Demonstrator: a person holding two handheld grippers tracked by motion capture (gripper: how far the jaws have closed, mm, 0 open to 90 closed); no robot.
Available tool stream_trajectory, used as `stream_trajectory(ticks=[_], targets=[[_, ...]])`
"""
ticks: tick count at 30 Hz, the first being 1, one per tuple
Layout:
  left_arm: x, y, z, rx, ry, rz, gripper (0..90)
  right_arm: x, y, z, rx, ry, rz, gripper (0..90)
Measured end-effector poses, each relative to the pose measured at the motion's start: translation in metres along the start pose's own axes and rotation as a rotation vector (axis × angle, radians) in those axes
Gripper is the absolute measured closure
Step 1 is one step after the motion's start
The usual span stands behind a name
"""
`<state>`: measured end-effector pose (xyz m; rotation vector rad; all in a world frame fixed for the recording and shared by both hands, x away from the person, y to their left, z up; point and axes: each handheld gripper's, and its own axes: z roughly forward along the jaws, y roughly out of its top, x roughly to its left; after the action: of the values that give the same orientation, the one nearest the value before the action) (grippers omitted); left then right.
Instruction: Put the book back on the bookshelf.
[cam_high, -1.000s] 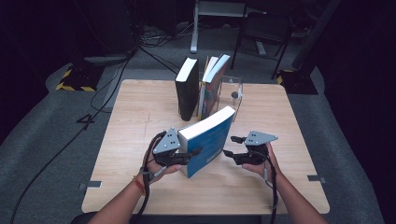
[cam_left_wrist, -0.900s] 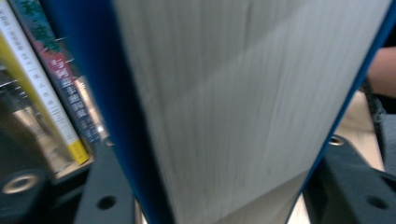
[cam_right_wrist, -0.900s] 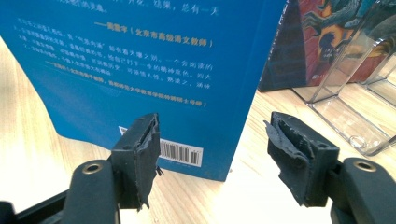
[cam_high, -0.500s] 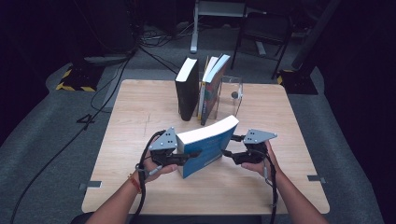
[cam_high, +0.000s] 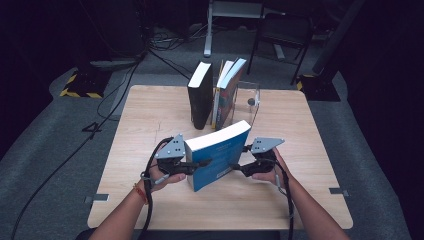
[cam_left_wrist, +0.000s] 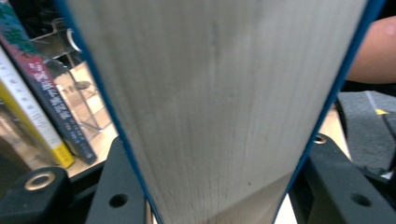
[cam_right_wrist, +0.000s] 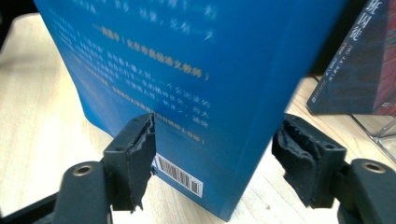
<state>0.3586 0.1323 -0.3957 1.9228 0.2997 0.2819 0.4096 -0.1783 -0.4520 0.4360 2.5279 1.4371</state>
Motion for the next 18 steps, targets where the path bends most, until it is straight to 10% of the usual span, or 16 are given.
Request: stream_trajectory(ticks=[18], targets=[[-0.007, -0.024, -0.009, 0.114, 0.067, 0.037, 39.2, 0.020, -0.004, -0.027, 0.041, 0.066, -0.110, 53.4]])
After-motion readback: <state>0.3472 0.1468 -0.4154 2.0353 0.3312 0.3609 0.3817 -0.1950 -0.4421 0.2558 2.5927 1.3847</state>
